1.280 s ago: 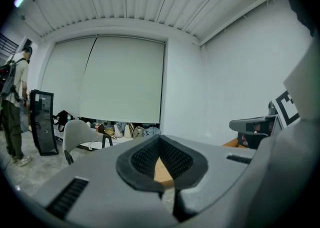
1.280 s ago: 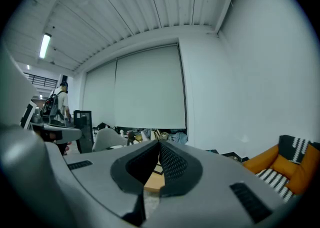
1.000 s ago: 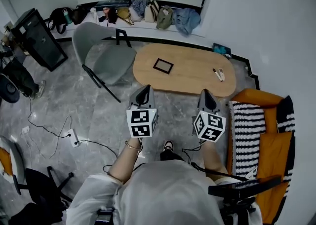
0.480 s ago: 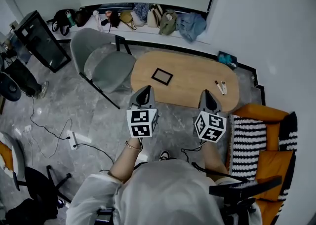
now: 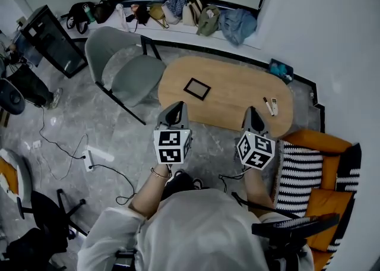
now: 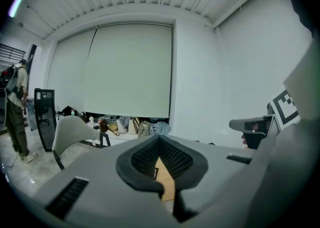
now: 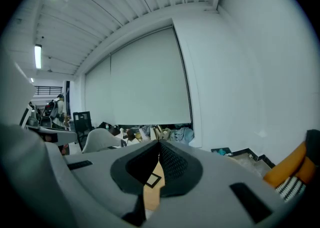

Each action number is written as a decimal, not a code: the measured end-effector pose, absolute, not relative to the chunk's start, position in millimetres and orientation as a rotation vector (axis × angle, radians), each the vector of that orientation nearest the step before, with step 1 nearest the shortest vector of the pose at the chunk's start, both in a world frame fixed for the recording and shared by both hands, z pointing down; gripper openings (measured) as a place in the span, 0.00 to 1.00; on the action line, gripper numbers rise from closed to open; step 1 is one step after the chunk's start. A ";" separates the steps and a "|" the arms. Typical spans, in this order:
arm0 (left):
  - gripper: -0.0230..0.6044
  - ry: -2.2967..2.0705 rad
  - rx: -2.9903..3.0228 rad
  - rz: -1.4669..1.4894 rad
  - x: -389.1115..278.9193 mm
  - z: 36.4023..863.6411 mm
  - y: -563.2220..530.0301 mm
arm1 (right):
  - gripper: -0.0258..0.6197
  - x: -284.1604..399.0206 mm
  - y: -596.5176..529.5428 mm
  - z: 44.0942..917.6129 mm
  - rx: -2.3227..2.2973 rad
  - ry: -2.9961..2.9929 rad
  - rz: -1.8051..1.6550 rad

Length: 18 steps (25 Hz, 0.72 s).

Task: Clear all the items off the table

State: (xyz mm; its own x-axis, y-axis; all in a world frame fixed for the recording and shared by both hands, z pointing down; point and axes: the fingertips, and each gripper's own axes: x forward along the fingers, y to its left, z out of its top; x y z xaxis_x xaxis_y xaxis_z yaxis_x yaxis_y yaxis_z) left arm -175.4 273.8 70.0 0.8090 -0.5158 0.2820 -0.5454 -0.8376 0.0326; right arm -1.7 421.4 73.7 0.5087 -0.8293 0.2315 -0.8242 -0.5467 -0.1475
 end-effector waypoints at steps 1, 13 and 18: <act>0.03 -0.852 2.877 0.404 -174.5 71.1 271.9 | 0.08 0.2 420.1 75.4 -2.712 1.487 -0.437; 0.04 -0.800 2.893 0.370 -118.7 75.0 217.5 | 0.08 41.9 374.6 84.0 -2.736 1.478 -0.440; 0.04 -0.774 2.872 0.351 -79.7 82.1 177.7 | 0.08 74.8 336.9 81.3 -2.788 1.492 -0.419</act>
State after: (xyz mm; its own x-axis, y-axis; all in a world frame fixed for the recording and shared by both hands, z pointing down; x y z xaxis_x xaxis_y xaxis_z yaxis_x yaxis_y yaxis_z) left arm -79.7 177.7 82.1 0.8398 -0.4758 0.2614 -0.5100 -0.8565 0.0795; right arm 74.8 336.9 81.3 0.5282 -0.8109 0.2518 -0.8235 -0.5615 -0.0809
